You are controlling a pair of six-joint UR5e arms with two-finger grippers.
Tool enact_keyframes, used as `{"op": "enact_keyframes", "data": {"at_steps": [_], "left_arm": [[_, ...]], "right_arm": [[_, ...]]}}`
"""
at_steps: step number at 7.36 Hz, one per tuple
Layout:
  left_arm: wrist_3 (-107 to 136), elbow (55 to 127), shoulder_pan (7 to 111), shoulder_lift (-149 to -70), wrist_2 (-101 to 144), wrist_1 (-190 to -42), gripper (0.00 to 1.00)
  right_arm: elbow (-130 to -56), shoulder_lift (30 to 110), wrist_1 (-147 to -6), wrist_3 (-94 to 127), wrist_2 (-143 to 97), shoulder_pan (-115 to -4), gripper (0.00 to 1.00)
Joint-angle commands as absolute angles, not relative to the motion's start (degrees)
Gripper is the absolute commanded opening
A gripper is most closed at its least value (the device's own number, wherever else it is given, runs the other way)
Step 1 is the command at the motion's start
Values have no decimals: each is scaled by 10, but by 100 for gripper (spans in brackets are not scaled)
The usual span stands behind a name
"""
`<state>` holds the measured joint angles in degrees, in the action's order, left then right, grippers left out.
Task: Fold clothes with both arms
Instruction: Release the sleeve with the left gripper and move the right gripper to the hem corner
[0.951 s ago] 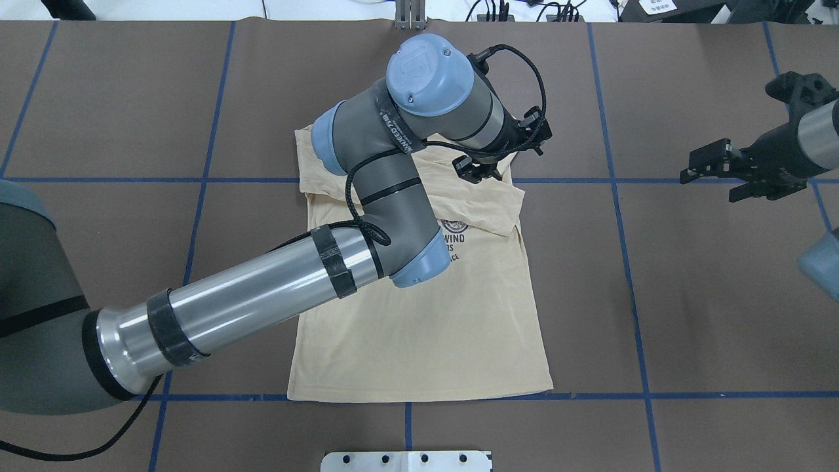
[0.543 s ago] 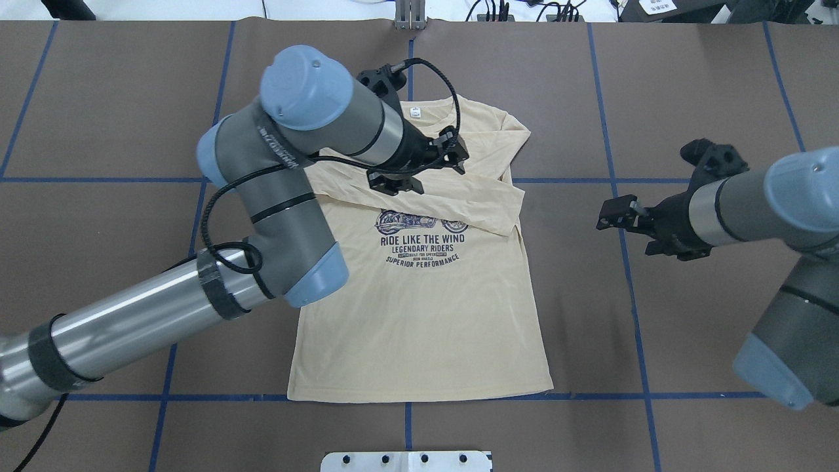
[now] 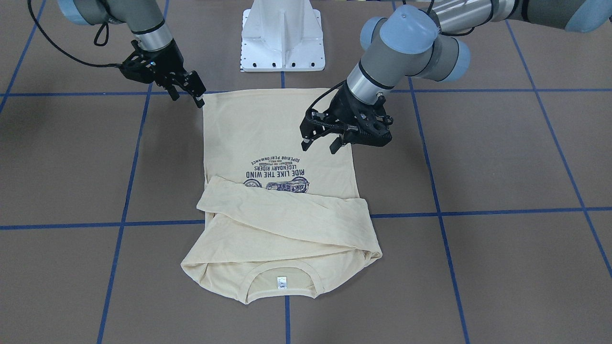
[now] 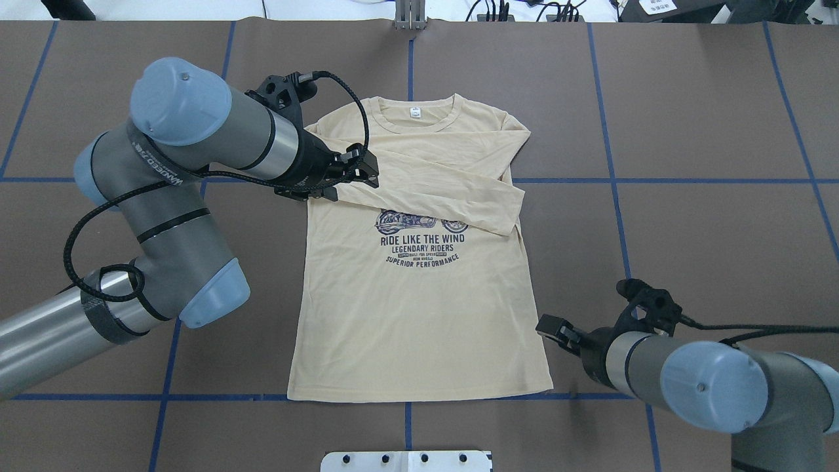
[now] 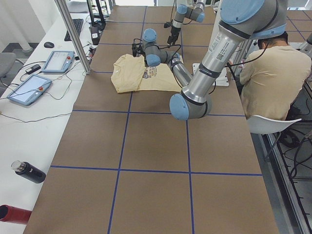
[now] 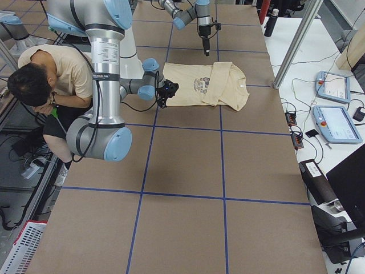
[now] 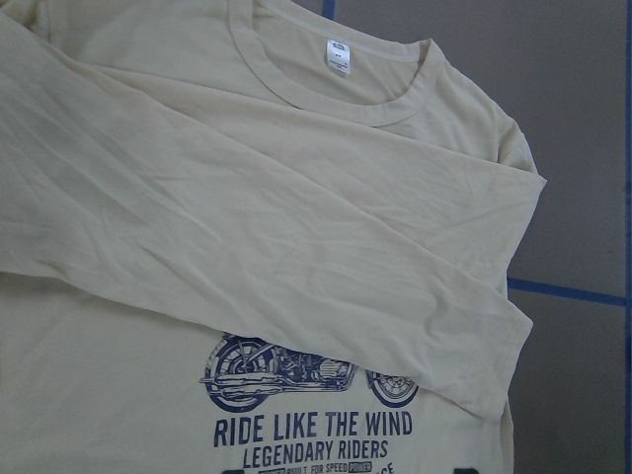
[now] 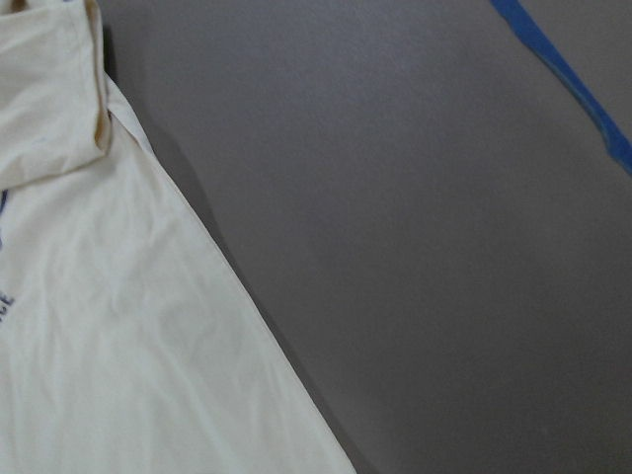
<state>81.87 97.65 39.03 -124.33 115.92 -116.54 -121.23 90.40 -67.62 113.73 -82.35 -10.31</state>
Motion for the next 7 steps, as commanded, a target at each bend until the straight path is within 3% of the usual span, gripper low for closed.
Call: {"op": "enact_keyframes", "data": {"at_steps": [1,4,7], "left_arm": [[817,981,390,-1236,1158,-1166,77],[817,979,391,-1236,1157,-1166,77],[817,976,390,-1235,1156,-1167,77]], "right_arm": [[-1211,897,-707,1171,-770,-49,92],[-1191,868,-709,1193,-772,-37,92],[-1180,867,-709,1193,-772,-35,82]]}}
